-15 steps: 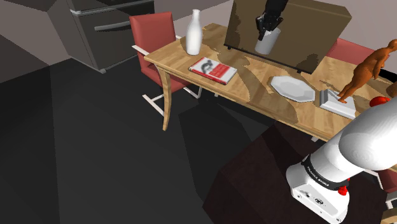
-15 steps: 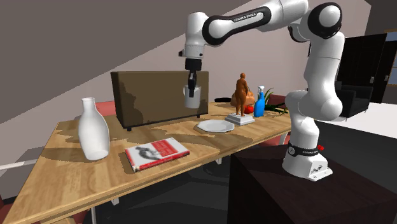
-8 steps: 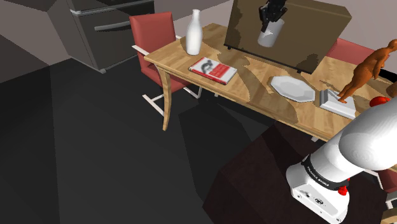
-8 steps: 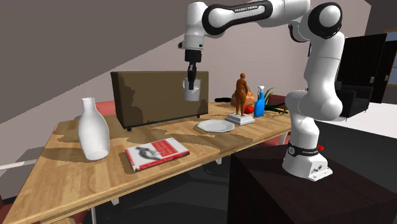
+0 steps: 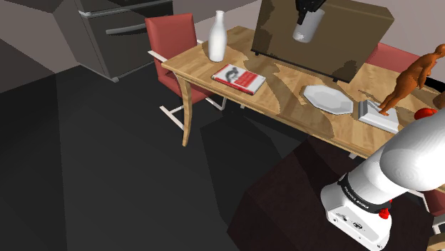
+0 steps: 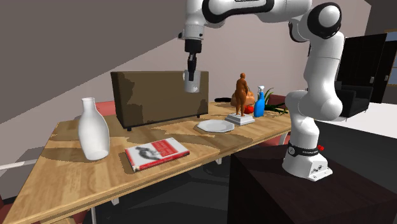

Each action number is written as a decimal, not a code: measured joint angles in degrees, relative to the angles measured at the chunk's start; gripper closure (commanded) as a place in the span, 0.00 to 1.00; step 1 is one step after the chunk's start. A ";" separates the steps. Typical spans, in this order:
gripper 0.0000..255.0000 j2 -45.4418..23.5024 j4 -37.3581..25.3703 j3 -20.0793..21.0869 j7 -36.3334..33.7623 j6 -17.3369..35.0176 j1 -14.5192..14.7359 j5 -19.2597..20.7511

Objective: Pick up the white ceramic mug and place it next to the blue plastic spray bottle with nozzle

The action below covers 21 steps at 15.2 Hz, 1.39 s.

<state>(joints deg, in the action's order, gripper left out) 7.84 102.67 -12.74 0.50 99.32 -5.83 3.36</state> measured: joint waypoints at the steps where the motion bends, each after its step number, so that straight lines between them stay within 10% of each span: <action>1: 1.00 -0.13 -0.92 0.01 0.03 -0.79 0.01 -0.04; 10: 1.00 -1.91 -9.80 0.01 0.38 -7.92 0.09 -0.46; 21: 1.00 15.89 6.26 -3.38 6.57 -8.82 -3.57 4.20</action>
<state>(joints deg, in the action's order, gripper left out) 23.73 108.93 -16.12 7.06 90.50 -9.40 7.56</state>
